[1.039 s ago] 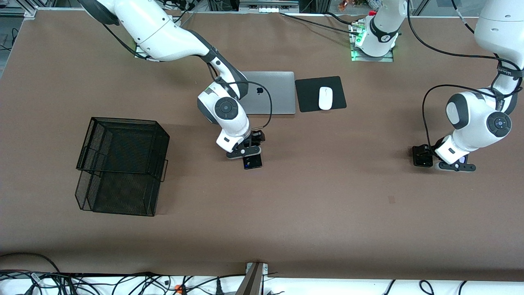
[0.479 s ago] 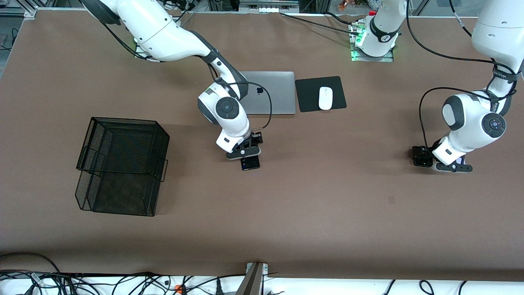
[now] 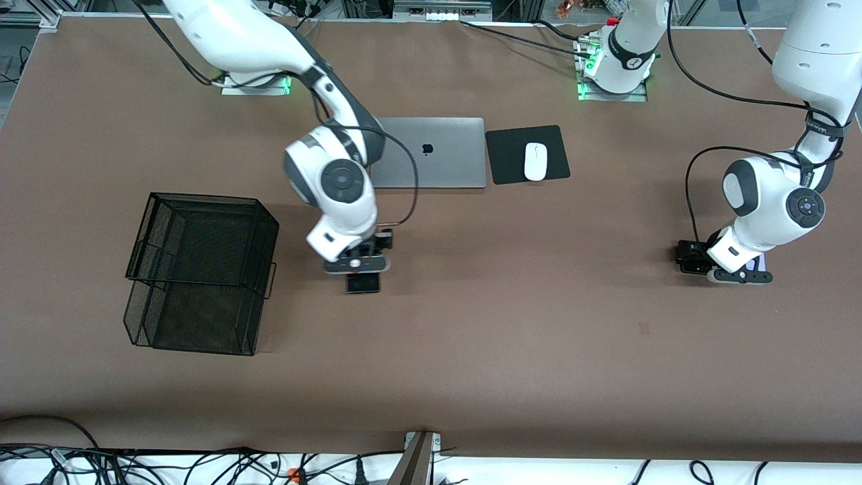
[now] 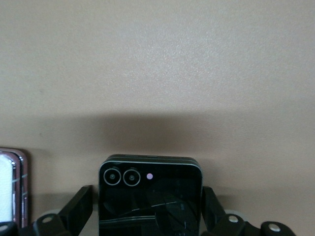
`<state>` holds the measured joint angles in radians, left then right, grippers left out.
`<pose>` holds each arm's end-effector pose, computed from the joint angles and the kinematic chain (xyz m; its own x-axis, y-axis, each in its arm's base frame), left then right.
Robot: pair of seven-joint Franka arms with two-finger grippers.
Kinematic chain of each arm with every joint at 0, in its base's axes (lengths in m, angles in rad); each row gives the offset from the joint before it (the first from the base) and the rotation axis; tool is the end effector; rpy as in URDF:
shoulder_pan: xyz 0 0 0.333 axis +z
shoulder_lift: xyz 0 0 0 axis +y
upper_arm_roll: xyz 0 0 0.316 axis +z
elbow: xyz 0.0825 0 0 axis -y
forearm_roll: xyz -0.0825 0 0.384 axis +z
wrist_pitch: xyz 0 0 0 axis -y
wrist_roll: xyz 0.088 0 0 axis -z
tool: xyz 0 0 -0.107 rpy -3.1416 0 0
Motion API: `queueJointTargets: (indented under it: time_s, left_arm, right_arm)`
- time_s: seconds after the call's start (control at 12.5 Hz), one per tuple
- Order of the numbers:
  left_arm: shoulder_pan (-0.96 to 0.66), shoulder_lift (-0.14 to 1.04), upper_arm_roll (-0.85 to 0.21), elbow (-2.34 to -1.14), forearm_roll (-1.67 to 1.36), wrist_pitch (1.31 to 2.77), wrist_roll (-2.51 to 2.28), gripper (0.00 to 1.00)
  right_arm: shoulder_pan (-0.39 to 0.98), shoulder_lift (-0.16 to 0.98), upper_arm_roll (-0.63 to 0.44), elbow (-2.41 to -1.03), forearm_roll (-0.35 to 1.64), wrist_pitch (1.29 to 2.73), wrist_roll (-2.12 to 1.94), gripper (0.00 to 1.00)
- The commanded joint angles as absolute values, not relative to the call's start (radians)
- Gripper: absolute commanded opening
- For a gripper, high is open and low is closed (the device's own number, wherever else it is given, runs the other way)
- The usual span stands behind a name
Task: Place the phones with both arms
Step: 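Carry the black phone to the basket while the left gripper lifts the flip phone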
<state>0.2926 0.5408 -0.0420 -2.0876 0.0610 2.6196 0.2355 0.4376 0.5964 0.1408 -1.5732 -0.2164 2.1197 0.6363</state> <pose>0.5632 0.1424 0.1599 0.9994 -0.0320 -0.0098 -0.0320 -0.9995 -0.0062 0.5925 0.3591 0.2920 0.9990 0.0380 0.0224 0.0354 -0.9935 0.1083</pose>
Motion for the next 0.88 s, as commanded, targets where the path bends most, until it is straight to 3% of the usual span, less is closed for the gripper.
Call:
queueJointTargets:
  time_s: [0.0, 0.24, 0.4, 0.56, 0.8]
  left_arm:
    - [0.304, 0.549, -0.055, -2.092, 0.043, 2.634, 0.223, 0.73]
    - [0.296, 0.551, -0.055, -2.091, 0.043, 2.632, 0.215, 0.29]
    - [0.293, 0.549, -0.055, -2.082, 0.043, 2.622, 0.201, 0.09]
    - [0.284, 0.542, -0.055, -2.071, 0.044, 2.593, 0.192, 0.01]
    - [0.264, 0.517, -0.057, -1.968, 0.044, 2.377, 0.177, 0.00]
  right_arm:
    - [0.323, 0.477, 0.147, -1.603, -0.193, 1.993, 0.516, 0.00]
    - [0.212, 0.385, 0.079, -1.606, -0.161, 1.812, 0.268, 0.00]
    - [0.204, 0.341, -0.029, -1.621, -0.117, 1.726, 0.155, 0.00]
    - [0.204, 0.267, -0.110, -1.725, -0.094, 1.742, 0.104, 0.00]
    - [0.204, 0.224, -0.217, -1.845, -0.049, 1.827, 0.017, 0.00]
